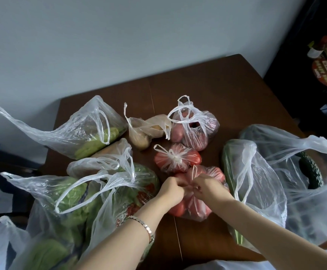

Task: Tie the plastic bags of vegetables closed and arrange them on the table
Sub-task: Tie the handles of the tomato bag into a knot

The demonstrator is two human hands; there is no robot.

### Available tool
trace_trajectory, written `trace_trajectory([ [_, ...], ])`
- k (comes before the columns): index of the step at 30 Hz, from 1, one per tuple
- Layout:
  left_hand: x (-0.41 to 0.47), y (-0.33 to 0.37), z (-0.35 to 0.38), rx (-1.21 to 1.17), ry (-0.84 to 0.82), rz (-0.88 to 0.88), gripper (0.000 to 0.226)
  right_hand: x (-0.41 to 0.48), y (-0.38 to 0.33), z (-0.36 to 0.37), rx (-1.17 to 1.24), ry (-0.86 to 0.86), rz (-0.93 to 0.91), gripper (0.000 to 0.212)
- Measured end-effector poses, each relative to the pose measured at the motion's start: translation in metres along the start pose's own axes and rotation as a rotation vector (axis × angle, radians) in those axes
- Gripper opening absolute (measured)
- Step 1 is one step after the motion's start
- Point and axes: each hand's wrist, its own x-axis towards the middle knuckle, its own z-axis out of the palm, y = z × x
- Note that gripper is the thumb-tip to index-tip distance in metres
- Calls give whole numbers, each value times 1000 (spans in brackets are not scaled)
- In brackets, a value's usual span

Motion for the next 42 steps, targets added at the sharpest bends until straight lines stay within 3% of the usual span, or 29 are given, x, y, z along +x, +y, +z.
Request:
trace_trajectory([
  [4, -2, -2, 2, 7, 33, 34, 18, 1, 3, 1, 58, 3, 24, 22],
  [11, -4, -6, 1, 61, 90, 213, 17, -8, 4, 0, 520, 194, 141, 10],
  [14, -6, -8, 3, 64, 120, 273, 18, -8, 9, -8, 870, 17, 268, 16],
  [16, -6, -8, 7, 68, 129, 271, 20, -9, 13, -14, 959, -137, 279, 25],
  [19, -3, -8, 11, 50, 99, 192, 22, -9, 15, -8, 675, -45, 167, 34],
  [23, -2, -6, 9, -101, 42, -23, 21, -8, 16, 3, 212, 156, -155, 19],
  [26, -1, -4, 9, -125, 30, -66, 14, -9, 20, 0, 36, 209, -351, 14],
  [30, -1, -2, 8, 12, 65, -21, 16, -16, 17, -1, -108, 214, -420, 28],
  [33, 1, -6, 7, 239, 141, 62, 20, -20, 20, 3, -79, 182, -410, 29],
  [37, 5, -8, 6, 324, 172, 85, 18, -26, 25, 4, -87, 163, -354, 27],
  [42, 6, -15, -5, 444, 31, 277, 20, -23, 16, -3, 88, 67, 3, 20],
])
